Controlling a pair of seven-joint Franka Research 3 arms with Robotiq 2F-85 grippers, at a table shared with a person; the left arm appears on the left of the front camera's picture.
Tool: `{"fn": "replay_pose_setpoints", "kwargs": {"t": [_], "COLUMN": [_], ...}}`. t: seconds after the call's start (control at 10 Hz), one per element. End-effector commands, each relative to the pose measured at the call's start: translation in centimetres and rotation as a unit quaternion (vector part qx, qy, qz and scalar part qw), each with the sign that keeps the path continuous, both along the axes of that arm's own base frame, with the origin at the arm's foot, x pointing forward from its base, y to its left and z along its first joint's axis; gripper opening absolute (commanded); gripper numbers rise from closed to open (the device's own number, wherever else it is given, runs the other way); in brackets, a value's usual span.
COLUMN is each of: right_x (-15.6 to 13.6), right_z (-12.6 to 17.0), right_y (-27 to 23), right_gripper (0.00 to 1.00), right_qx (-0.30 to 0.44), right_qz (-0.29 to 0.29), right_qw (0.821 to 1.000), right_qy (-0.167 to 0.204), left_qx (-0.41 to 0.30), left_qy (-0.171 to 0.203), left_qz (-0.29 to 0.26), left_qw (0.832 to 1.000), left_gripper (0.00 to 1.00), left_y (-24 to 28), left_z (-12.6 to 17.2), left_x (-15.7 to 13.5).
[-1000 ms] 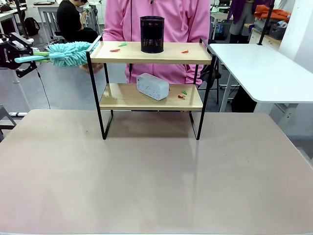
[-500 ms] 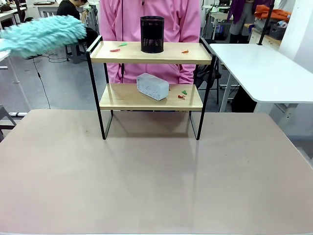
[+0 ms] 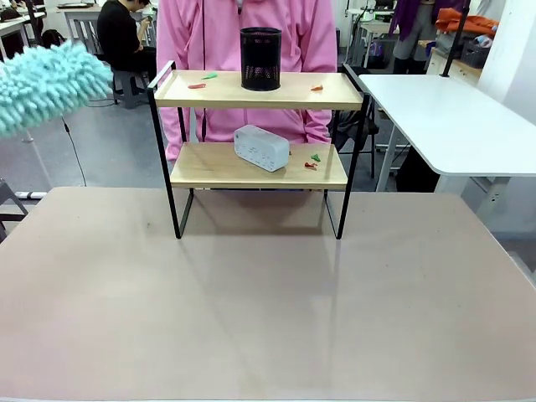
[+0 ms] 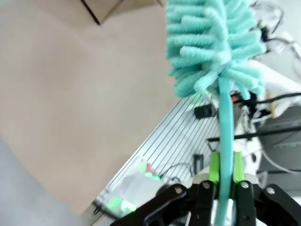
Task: Clean the shelf.
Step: Pick up the Duster from the human, then clean the specific tier of the Shelf with the Duster once objects are removed.
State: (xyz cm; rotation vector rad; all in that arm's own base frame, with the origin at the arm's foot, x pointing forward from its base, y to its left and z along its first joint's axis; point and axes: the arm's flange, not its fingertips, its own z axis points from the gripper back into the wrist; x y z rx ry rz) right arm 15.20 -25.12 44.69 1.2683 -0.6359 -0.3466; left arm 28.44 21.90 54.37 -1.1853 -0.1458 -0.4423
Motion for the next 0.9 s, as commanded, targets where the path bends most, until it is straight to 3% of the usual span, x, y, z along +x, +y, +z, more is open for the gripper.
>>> {"fn": "replay_pose_setpoints", "kwargs": {"t": [0.0, 0.1, 0.8], "right_x": [0.27, 0.27, 0.27], "right_z": [0.21, 0.21, 0.21], "right_y": [-0.02, -0.02, -0.02], "right_gripper": [1.00, 1.00, 1.00], "right_qx": [-0.002, -0.002, -0.002], "right_qz": [-0.001, -0.001, -0.001], "right_qw": [1.000, 1.000, 1.000], "right_qy": [-0.017, -0.017, -0.017], "left_qx": [0.046, 0.000, 0.000], "left_qy": [0.013, 0.000, 0.000], "left_qz": [0.014, 0.000, 0.000], "left_qw": [0.999, 1.000, 1.000], "left_gripper": [0.00, 0.00, 0.00], "left_y": [0.75, 0.00, 0.00], "left_z": [-0.20, 0.00, 0.00], "left_x": [0.47, 0.00, 0.00]}}
